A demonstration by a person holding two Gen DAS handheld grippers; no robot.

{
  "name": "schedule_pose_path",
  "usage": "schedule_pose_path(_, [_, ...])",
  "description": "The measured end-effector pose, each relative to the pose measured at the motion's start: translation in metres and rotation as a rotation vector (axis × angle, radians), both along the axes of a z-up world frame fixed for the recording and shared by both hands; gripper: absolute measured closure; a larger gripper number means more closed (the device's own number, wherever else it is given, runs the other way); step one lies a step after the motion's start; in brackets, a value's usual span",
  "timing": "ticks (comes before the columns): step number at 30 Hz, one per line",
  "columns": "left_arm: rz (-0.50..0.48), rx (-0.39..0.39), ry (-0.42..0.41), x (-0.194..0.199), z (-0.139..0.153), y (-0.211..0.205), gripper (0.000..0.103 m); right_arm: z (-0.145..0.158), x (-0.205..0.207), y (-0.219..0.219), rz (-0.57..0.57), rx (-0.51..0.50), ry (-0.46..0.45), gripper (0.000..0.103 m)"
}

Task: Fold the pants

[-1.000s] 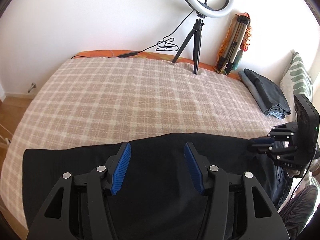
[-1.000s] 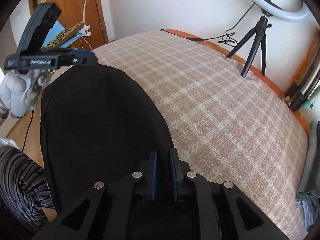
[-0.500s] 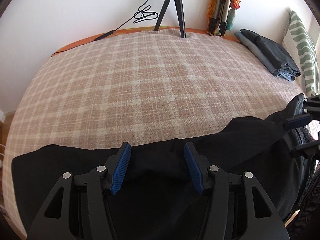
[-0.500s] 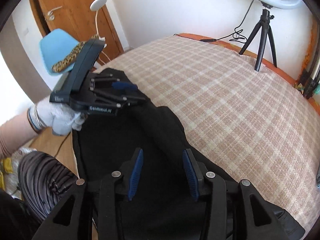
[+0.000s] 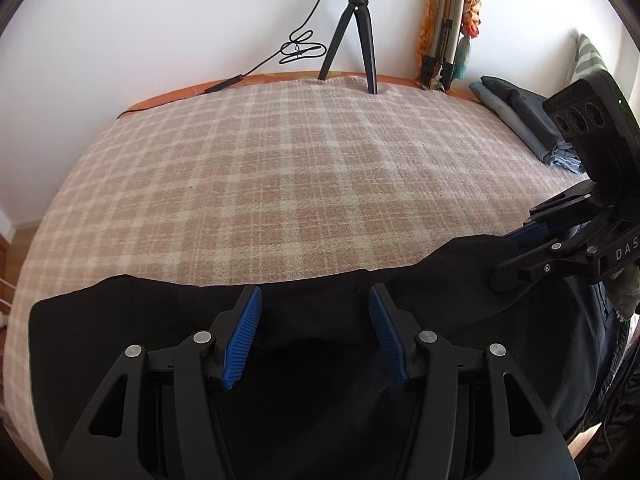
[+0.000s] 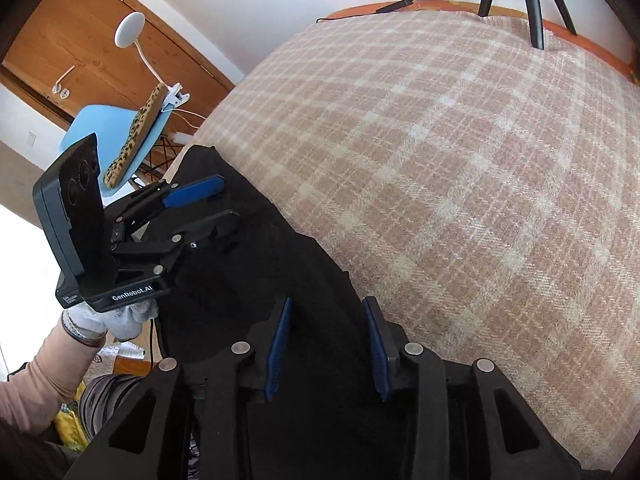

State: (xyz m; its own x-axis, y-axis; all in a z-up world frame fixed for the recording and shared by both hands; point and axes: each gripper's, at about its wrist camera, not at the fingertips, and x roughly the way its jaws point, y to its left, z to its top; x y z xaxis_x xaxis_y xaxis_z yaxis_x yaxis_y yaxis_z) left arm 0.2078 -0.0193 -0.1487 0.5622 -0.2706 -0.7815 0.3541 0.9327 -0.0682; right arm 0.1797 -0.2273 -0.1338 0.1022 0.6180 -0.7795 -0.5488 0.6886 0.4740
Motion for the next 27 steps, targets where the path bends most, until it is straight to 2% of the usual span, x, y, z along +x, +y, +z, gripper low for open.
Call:
schedule_pose_path(3, [0.077, -0.037, -0.034, -0.007, 0.016, 0.028, 0.048, 0.007, -0.007, -0.003, -0.011, -0.006, -0.055, 0.085])
schedule_pose_path(6, [0.184, -0.058, -0.059, -0.013, 0.027, 0.064, 0.048, 0.026, -0.013, -0.004, -0.005, -0.051, -0.179, 0.091])
schedule_pose_path(9, [0.288, -0.041, -0.065, -0.020, 0.028, 0.102, 0.048, 0.044, -0.008, 0.000, -0.041, -0.177, -0.362, 0.091])
schedule_pose_path(13, [0.433, -0.040, -0.036, -0.026, 0.019, 0.150, 0.048, 0.031, 0.006, 0.024, -0.043, -0.341, -0.428, 0.090])
schedule_pose_path(14, [0.466, -0.041, -0.034, -0.032, 0.018, 0.161, 0.048, 0.026, 0.008, 0.027, -0.036, -0.373, -0.427, 0.087])
schedule_pose_path(17, [0.547, -0.064, -0.030, -0.052, 0.016, 0.195, 0.048, 0.019, 0.010, 0.026, -0.060, -0.421, -0.410, 0.066])
schedule_pose_path(19, [0.594, -0.080, -0.026, -0.066, 0.016, 0.216, 0.048, 0.024, 0.007, 0.019, -0.084, -0.387, -0.398, 0.063])
schedule_pose_path(22, [0.640, -0.124, -0.004, -0.082, 0.013, 0.240, 0.048, 0.033, -0.004, 0.011, -0.141, -0.356, -0.404, 0.053])
schedule_pose_path(23, [0.648, -0.150, 0.006, -0.086, 0.011, 0.246, 0.044, 0.037, -0.010, 0.005, -0.153, -0.335, -0.401, 0.050])
schedule_pose_path(27, [0.657, -0.243, 0.046, -0.103, 0.002, 0.256, 0.041, 0.051, -0.051, -0.021, -0.197, -0.302, -0.416, 0.049])
